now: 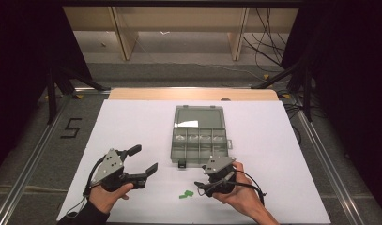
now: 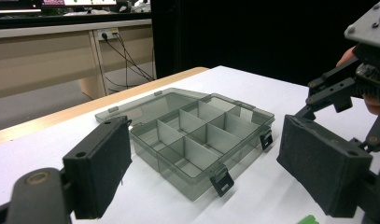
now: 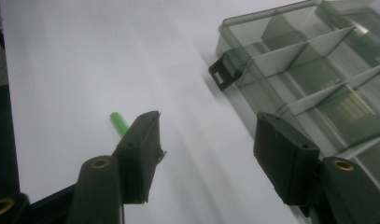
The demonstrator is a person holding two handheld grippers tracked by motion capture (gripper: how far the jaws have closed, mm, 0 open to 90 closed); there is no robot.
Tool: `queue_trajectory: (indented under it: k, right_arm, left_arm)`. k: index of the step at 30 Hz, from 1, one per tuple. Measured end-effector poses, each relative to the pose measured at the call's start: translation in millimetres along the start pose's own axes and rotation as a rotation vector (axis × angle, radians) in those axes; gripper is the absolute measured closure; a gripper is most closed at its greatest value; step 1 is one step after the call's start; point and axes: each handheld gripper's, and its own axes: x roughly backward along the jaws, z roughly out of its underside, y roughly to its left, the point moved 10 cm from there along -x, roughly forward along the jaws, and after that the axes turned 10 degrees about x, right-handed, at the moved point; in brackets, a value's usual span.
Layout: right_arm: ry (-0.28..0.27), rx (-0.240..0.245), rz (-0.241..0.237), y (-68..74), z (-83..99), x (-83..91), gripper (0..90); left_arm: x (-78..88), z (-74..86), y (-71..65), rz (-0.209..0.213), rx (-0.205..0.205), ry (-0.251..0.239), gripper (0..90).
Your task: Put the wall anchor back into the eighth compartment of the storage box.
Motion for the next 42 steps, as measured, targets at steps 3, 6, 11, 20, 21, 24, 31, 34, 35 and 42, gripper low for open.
queue_trajectory:
  k: [3, 6, 11, 20, 21, 24, 31, 34, 35, 42]
  right_arm:
    - [0.018, 0.012, -0.021, 2.7, -0.3, -3.3, 43.0]
    - [0.054, 0.040, -0.060, 7.7, -1.8, -10.1, 45.1]
    - [0.091, 0.066, -0.096, 11.4, -2.9, -16.6, 48.5]
    - [0.183, 0.125, -0.179, 23.2, 1.1, -31.1, 55.6]
    - [0.189, 0.131, -0.185, 23.7, 1.8, -33.0, 55.6]
    - [0.213, 0.128, -0.191, 24.8, 4.1, -36.1, 57.1]
    - [0.241, 0.135, -0.216, 27.7, 5.9, -39.0, 60.4]
    - [0.249, 0.138, -0.225, 28.9, 6.7, -41.1, 62.1]
    - [0.258, 0.137, -0.228, 29.1, 7.4, -41.4, 62.4]
    - [0.260, 0.142, -0.237, 28.8, 5.7, -44.9, 65.5]
  left_arm:
    - [0.0, 0.0, -0.1, 0.000, -0.001, 0.000, 16.4]
    - [-0.1, 0.0, -0.3, 0.000, 0.000, 0.000, 16.4]
    - [-0.1, -0.1, -0.2, 0.000, -0.001, 0.000, 16.4]
    - [-0.1, -0.1, -0.7, 0.001, 0.001, -0.001, 16.4]
    - [-0.1, 0.0, -0.6, 0.001, -0.002, 0.000, 16.4]
    - [-0.2, 0.0, -0.6, 0.002, -0.001, 0.000, 16.4]
    - [-0.2, 0.1, -0.9, 0.002, 0.001, 0.001, 16.4]
    - [-0.2, 0.2, -0.9, 0.002, 0.000, 0.002, 16.4]
    - [-0.3, 0.3, -0.9, 0.002, 0.000, 0.002, 16.4]
    - [0.0, -0.2, -1.0, 0.003, -0.003, 0.000, 16.4]
